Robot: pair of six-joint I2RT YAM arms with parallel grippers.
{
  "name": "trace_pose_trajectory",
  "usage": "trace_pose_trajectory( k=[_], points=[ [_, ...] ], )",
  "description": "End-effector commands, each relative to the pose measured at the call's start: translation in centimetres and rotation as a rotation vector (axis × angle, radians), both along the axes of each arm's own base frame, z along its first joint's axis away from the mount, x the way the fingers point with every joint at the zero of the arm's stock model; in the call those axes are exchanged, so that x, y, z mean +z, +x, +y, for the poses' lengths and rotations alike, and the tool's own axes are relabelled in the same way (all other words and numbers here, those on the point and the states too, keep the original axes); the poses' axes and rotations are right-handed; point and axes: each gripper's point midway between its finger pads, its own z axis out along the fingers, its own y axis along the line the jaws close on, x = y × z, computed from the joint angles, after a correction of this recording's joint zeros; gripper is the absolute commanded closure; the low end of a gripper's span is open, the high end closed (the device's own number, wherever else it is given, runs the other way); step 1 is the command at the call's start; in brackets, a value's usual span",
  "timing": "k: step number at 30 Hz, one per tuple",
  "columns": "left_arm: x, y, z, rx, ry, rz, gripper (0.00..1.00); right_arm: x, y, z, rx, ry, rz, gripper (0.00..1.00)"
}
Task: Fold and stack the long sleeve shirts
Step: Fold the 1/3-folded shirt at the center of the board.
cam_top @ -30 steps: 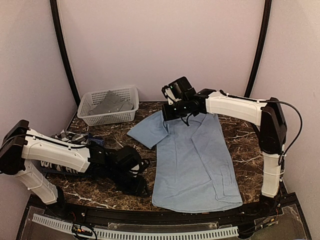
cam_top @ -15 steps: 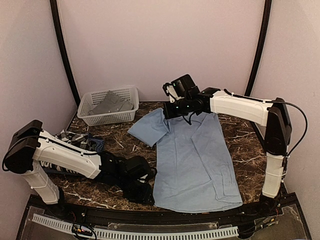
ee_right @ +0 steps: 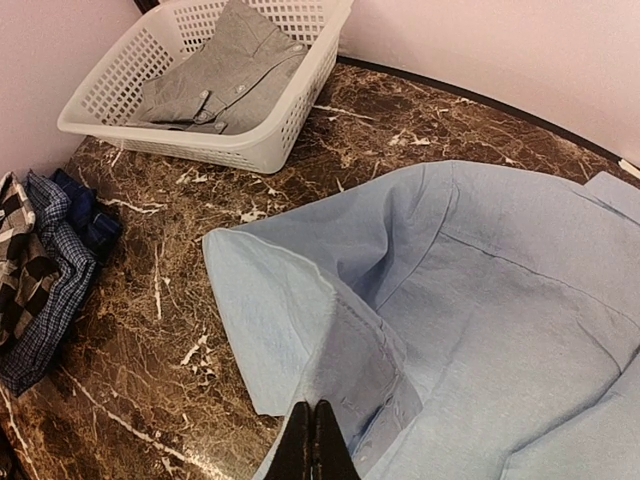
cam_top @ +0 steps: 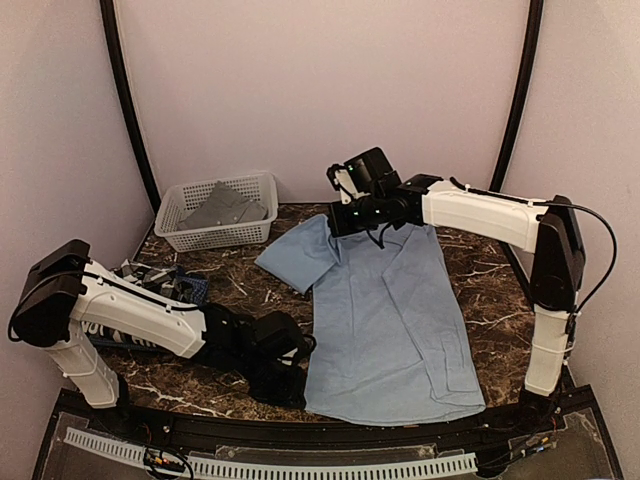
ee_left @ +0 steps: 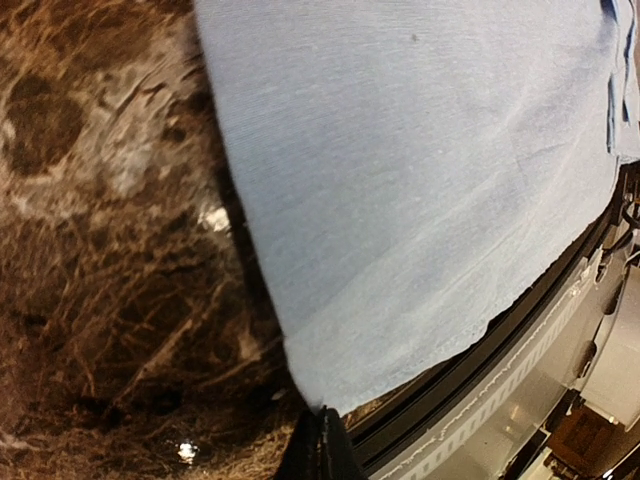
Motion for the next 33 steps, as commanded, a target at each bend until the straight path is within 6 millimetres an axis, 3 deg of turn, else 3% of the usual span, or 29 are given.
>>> trace_pose_trajectory(
  k=[1,9,15,20,24,26,29,31,33],
  points=[
    [0.1,0.1,0.3,0.009,0.015,-0.009,1.00,2.1,0.8,-0.4,-0.017,0.032,-0.054,1.00],
    [-0.5,1.1,4.3,0.096,0.064,0.000,1.00,2.5,1.5,-0.6,-0.025,0.038,-0.059,1.00],
    [0.0,0.7,6.6,0.075,0.081,-0.016,1.00,3.8,3.0,-2.7,-0.080,0.057,-0.076,1.00],
    [2.0,0.5,5.8,-0.020,0.040,-0.044,1.00,5.9,3.9,-5.1,-0.123,0.095,-0.092,1.00],
    [5.2,1.2,3.5,-0.096,-0.024,-0.100,1.00,7.7,3.9,-7.6,-0.145,0.139,-0.105,1.00],
    [5.8,1.5,3.0,-0.123,-0.015,-0.117,0.99,8.2,4.2,-9.3,-0.176,0.154,-0.109,1.00],
    [4.8,1.9,4.0,-0.097,0.065,-0.117,0.91,7.9,3.9,-10.4,-0.168,0.178,-0.083,1.00],
    [3.7,2.0,4.6,-0.068,0.090,-0.107,0.80,7.6,3.6,-10.7,-0.164,0.180,-0.076,1.00],
    [2.6,1.7,5.0,-0.050,0.107,-0.086,0.74,7.5,3.2,-10.7,-0.158,0.187,-0.071,1.00]
  ],
)
